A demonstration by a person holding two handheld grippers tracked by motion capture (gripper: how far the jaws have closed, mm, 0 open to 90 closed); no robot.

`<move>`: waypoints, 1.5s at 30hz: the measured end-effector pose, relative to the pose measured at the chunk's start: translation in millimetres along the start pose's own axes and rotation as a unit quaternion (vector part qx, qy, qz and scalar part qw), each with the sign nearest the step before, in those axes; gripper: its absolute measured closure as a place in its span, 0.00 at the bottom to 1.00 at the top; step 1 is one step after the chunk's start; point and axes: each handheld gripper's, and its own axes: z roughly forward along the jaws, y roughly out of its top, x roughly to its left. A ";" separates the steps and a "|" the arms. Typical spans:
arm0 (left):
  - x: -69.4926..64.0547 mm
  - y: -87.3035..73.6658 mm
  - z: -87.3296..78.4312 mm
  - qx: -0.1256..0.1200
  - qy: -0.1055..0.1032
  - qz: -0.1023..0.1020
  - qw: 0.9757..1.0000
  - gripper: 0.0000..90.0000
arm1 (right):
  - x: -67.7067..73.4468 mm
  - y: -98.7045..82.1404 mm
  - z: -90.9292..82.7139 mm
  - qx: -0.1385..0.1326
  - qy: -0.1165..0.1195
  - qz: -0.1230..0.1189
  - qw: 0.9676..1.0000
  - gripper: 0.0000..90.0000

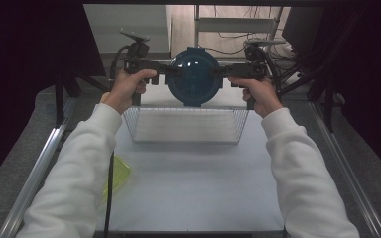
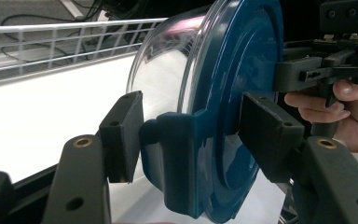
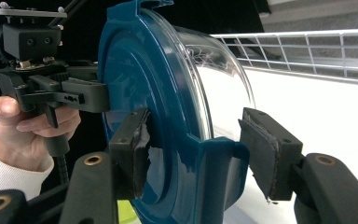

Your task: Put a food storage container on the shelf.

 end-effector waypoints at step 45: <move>73.9 1.7 40.0 -0.042 -0.028 -0.145 0.988 0.43 | -54.1 14.6 50.6 0.003 -0.015 0.139 0.990 0.46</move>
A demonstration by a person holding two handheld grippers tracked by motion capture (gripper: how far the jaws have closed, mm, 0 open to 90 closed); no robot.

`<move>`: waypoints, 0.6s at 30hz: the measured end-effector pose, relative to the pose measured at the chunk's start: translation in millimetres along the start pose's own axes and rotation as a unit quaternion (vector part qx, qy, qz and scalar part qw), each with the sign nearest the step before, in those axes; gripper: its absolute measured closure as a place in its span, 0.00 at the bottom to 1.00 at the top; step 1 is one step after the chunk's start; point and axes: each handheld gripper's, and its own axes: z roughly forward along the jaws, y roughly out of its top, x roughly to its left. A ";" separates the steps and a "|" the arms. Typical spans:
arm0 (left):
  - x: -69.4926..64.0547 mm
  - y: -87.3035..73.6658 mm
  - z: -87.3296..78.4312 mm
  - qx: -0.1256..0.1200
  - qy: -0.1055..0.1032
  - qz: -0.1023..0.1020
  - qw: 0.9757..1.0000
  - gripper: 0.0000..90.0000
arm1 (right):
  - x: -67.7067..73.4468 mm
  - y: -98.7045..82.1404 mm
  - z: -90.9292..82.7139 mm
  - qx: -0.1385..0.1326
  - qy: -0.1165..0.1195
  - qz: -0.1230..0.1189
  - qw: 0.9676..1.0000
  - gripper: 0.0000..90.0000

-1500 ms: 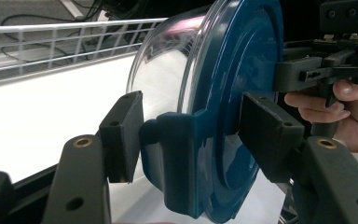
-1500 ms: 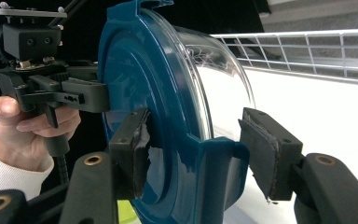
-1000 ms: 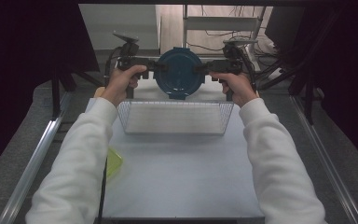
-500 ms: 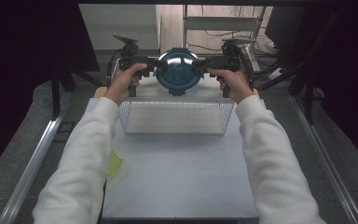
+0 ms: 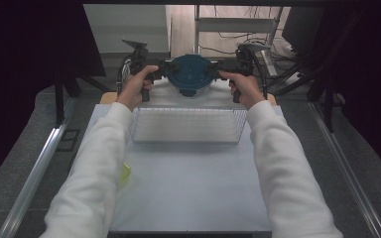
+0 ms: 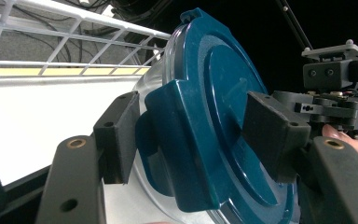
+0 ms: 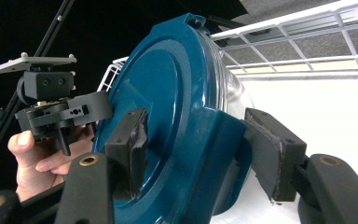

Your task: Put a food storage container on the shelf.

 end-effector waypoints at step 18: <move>-5.1 -7.7 -5.1 0.019 0.000 -0.003 1.000 0.43 | 4.6 -4.6 0.4 0.017 -0.013 0.006 1.000 0.43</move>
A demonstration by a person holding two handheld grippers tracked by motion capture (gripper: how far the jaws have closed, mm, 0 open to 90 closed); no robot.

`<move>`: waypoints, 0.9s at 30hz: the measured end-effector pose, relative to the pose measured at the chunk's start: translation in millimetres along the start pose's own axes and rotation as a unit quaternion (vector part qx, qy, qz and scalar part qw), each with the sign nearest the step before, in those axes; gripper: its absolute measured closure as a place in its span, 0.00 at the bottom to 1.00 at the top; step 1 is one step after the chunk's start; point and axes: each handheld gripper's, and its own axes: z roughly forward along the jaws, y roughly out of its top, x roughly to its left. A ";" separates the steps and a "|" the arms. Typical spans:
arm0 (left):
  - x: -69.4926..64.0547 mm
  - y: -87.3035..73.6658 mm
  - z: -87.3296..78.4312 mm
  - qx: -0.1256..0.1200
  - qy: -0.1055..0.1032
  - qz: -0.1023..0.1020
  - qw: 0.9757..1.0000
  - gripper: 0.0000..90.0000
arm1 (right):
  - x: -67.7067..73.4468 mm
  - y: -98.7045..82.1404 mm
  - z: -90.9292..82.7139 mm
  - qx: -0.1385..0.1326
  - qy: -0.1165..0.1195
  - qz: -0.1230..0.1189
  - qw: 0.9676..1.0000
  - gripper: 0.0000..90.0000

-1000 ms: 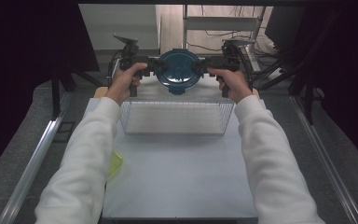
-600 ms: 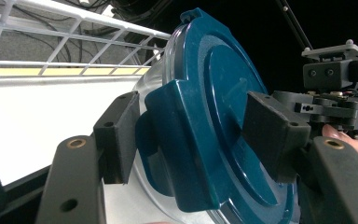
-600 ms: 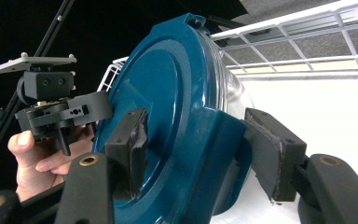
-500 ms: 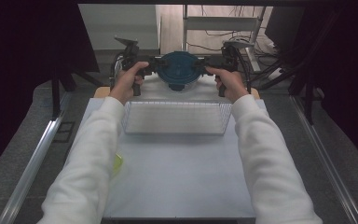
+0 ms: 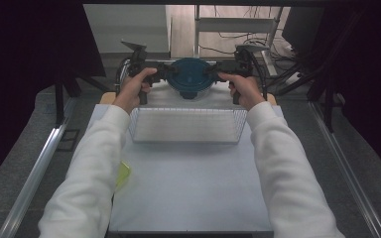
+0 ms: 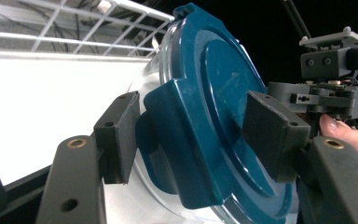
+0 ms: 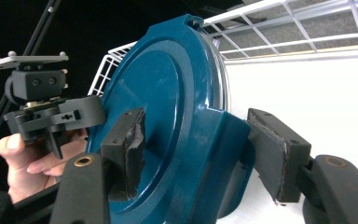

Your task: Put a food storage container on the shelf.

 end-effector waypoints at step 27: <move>-50.9 -19.9 -24.8 -0.071 0.096 0.116 0.986 0.25 | 37.0 -12.0 -39.7 -0.079 -0.087 -0.129 0.985 0.25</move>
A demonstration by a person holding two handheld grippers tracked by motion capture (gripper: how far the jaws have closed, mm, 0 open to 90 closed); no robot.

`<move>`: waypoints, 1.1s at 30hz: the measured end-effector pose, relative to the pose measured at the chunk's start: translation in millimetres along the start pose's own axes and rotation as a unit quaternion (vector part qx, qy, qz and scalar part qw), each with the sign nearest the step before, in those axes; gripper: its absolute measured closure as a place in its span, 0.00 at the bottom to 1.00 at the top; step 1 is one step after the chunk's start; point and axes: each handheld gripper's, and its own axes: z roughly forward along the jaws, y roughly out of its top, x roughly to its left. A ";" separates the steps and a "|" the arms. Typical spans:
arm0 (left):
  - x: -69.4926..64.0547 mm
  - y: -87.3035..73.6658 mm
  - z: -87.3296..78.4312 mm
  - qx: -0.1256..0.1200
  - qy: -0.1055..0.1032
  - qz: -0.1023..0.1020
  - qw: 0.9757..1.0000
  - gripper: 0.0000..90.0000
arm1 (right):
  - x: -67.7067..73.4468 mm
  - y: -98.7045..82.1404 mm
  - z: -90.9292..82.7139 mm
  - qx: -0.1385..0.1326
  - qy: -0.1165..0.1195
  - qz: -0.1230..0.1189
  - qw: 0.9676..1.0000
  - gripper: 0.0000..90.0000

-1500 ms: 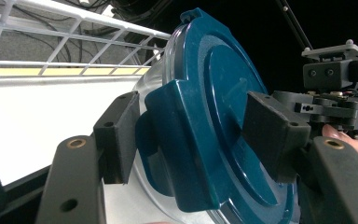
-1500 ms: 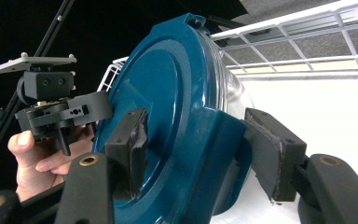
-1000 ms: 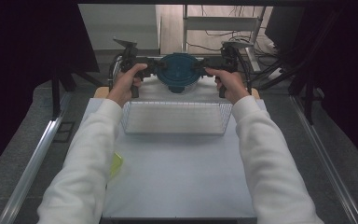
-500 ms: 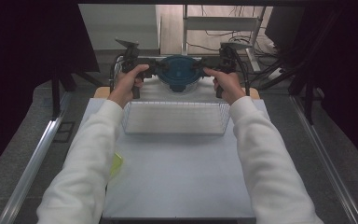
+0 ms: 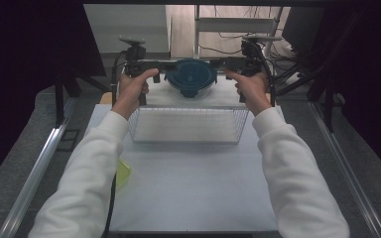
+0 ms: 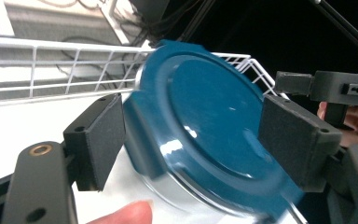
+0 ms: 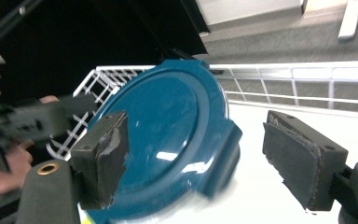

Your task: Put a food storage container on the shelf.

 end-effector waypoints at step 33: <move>-63.7 -203.2 -83.4 0.075 -0.040 0.118 0.989 0.25 | 1.1 -189.6 -102.6 0.024 0.061 -0.163 0.984 0.33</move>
